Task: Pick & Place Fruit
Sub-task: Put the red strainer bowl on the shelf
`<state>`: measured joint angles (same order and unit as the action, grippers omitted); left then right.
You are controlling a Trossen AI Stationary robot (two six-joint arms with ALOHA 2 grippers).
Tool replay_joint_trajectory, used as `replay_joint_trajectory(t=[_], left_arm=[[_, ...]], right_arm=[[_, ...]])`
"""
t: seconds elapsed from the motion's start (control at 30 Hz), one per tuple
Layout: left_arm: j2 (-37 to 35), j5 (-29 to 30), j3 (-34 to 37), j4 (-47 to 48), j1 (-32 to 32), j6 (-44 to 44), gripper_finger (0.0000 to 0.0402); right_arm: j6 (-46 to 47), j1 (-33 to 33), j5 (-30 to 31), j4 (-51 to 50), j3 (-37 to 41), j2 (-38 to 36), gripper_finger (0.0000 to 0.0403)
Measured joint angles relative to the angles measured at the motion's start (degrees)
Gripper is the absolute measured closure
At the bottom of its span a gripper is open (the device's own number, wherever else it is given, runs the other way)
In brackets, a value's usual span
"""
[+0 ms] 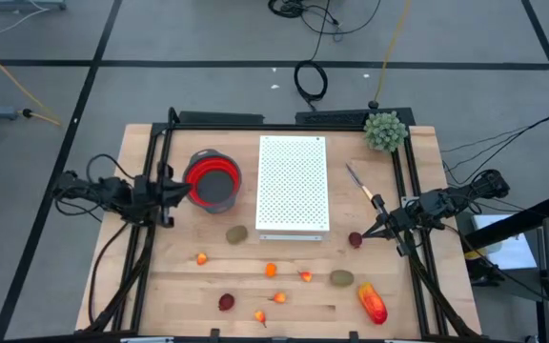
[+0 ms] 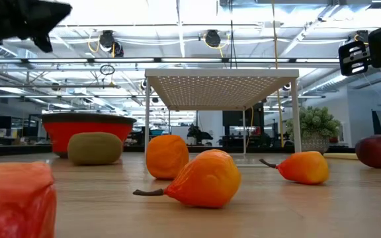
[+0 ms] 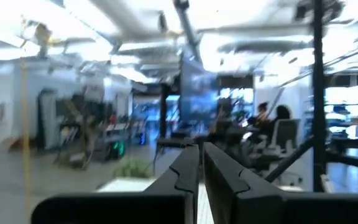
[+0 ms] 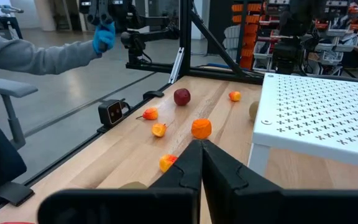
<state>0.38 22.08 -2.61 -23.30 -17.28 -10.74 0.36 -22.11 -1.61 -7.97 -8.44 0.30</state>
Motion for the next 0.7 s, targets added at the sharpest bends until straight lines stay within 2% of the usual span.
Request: replay_joint_trajectory(t=[0.1,0.3,0.47,0.57,0.7], left_arm=[[0.0,2.2,-0.5,-0.6,0.0,-0.8,0.0380],[3.9,17.2,-0.6,1.7,0.0,1.2,0.0380],[9.5,24.1,-0.9,2.9,0.0,5.2,0.0380],[13.2,27.6,-4.1,7.4,0.0,8.3,0.0380],[18.6,31.7,-11.5,18.9,0.0,13.6,0.0380]], right_arm=[[0.0,0.0,0.0,0.0,0.0,0.0,0.0403],[0.0,0.0,0.0,1.1,0.0,0.0,0.0403],[-1.9,0.0,0.0,3.0,0.0,0.0,0.0403],[-4.3,0.0,0.0,4.4,0.0,0.0,0.0403],[-7.0,0.0,0.0,5.2,0.0,0.0,0.0403]])
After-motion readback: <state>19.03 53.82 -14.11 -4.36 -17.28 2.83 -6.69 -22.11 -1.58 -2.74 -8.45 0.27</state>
